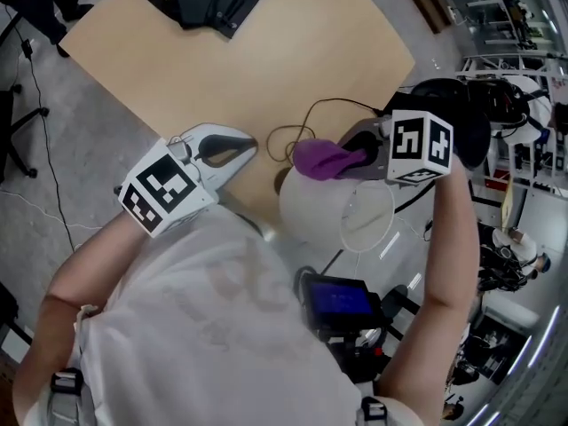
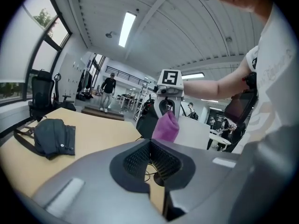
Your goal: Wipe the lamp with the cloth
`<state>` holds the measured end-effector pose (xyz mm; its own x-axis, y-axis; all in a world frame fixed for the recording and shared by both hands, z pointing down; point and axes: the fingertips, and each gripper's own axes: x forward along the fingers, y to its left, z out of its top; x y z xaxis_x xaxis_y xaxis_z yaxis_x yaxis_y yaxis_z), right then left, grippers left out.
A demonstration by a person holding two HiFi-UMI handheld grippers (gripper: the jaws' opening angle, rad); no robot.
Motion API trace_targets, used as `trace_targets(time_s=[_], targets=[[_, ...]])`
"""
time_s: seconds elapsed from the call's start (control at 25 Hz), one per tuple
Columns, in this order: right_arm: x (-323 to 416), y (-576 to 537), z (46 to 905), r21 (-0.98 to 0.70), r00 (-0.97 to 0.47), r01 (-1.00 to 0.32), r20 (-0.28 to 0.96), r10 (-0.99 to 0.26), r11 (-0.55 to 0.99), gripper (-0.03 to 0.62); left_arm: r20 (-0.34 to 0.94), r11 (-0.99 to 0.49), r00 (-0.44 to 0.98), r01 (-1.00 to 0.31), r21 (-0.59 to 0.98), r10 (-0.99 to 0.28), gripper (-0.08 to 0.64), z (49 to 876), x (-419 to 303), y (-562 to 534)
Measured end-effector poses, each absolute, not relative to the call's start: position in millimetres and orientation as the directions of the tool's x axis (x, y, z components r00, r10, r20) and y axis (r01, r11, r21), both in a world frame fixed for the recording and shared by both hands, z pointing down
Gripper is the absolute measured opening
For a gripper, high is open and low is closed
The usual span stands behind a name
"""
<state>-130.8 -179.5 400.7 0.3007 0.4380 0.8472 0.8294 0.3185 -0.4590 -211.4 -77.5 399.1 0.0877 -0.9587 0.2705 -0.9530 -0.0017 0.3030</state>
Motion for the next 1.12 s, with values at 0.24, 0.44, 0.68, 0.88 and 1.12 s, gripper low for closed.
trace_targets(time_s=[0.24,0.44,0.68,0.88,1.12], targets=[[-145,-185,473,-0.478,0.393,0.817,0.871,0.295,0.323,0.104,0.291,0.079,0.022,-0.94,0.332,-0.957,0.002,411,-234,-54],[-153,-194,519,-0.453,0.387,0.81,0.89,0.239,0.373,0.104,0.295,0.098,0.012,-0.931,0.352,-0.955,0.002,417,-235,-45],[-166,-217,537,-0.304,0.267,0.874,0.952,0.149,0.378,0.106,0.293,0.086,0.015,-0.94,0.331,-0.956,0.002,412,-238,-43],[-189,-218,465,-0.187,0.059,0.88,0.956,0.288,0.437,0.106,0.303,0.066,0.045,-0.937,0.344,-0.952,0.002,419,-236,-48],[-168,-213,361,-0.121,-0.006,0.92,0.947,0.322,0.372,0.107,0.295,0.009,0.097,-0.941,0.339,-0.95,0.002,418,-223,-62]])
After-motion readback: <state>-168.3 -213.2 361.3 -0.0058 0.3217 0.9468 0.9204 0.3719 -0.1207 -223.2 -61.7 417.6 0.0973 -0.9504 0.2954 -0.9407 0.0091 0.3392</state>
